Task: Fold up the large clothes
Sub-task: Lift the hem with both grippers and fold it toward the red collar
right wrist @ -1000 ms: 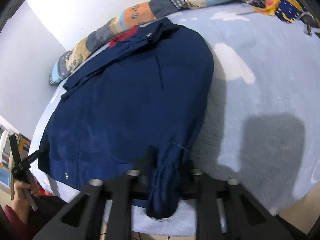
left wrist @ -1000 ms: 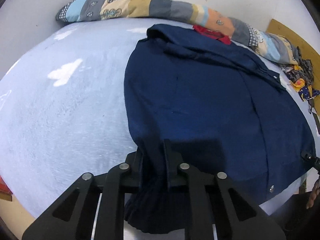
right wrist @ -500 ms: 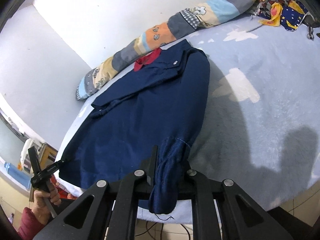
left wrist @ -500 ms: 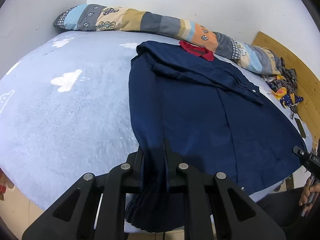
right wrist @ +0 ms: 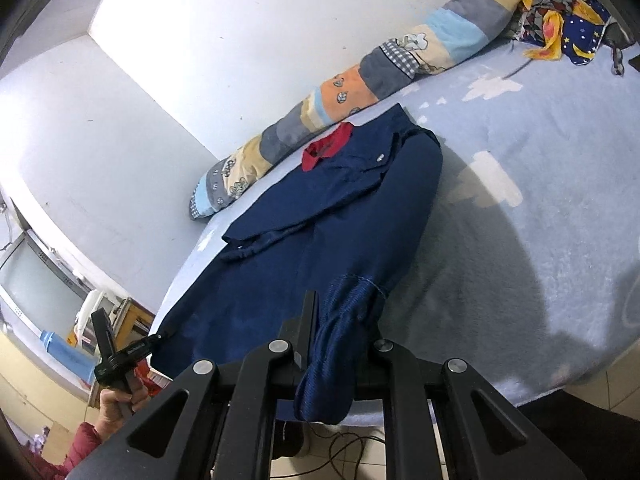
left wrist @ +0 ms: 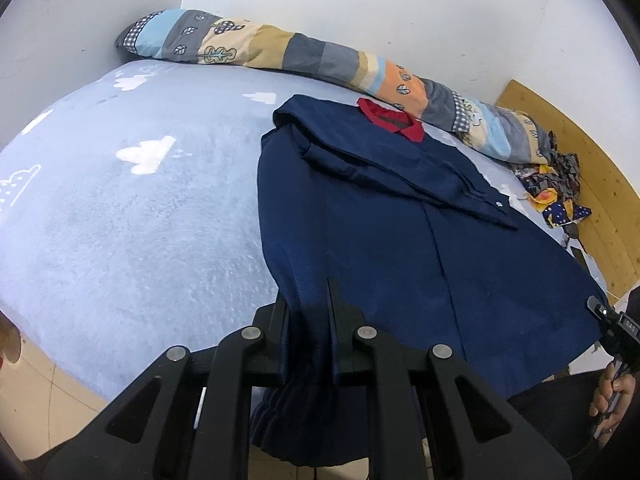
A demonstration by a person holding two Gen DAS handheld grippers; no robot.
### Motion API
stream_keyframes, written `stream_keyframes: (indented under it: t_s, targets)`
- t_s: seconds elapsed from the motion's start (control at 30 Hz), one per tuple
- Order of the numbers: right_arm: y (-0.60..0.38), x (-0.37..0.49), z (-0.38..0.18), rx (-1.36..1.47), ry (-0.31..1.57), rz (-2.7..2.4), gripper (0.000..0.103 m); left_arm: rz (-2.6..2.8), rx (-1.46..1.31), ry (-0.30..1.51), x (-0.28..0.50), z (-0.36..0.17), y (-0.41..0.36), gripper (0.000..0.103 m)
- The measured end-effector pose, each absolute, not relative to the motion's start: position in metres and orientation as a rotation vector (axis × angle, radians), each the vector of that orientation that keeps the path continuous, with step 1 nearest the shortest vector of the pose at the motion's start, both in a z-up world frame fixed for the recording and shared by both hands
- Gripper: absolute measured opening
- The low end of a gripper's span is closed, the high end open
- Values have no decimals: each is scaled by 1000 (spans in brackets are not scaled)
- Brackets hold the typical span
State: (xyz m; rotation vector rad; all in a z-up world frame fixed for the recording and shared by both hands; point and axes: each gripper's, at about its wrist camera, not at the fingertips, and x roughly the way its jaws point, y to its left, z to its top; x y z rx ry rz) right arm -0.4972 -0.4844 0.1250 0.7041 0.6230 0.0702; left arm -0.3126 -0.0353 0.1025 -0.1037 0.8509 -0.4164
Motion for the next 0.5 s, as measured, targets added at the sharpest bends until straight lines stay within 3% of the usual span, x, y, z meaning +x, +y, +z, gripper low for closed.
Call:
stream_keyframes:
  t_s: [0.5]
  targets:
    - [-504, -539, 165, 813, 511, 145, 11, -454, -223, 784, -334, 158, -9, 12]
